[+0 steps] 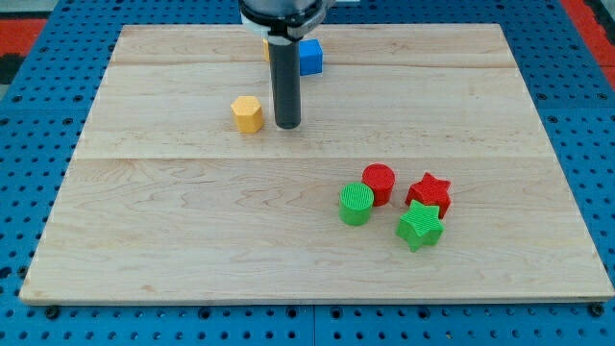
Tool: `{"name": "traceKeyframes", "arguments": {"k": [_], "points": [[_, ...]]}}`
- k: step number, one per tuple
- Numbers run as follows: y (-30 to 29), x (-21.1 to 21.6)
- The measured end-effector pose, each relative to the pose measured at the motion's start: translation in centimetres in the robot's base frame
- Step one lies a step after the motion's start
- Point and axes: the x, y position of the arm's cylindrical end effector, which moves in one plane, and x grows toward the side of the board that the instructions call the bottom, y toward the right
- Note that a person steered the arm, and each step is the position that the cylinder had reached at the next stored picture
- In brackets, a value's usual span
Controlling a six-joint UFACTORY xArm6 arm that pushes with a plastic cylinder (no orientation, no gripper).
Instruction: Push the blue blocks slightly towards the right
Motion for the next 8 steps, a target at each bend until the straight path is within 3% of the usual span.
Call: {"name": "traceKeyframes", "arguments": {"k": [2,3,4,7,8], "points": [[-4.4,0.2],[-0.1,-0.4],[2.0,-4.8],[-6.3,-12.4],[-1.0,-11.9]]}}
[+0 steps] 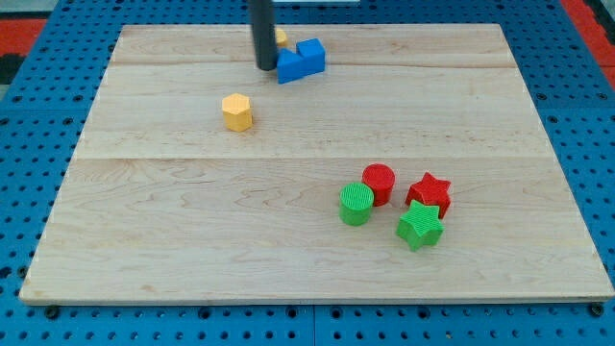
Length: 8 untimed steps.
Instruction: Push the blue blocks slightly towards the right
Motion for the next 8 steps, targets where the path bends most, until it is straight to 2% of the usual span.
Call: {"name": "traceKeyframes", "arguments": {"k": [1,2,3,5,6,7,8], "points": [[4.6,0.2],[6.4,-0.7],[2.9,-1.0],[4.0,-6.0],[7.3,-5.7],[8.5,-1.8],[8.1,-1.5]]}}
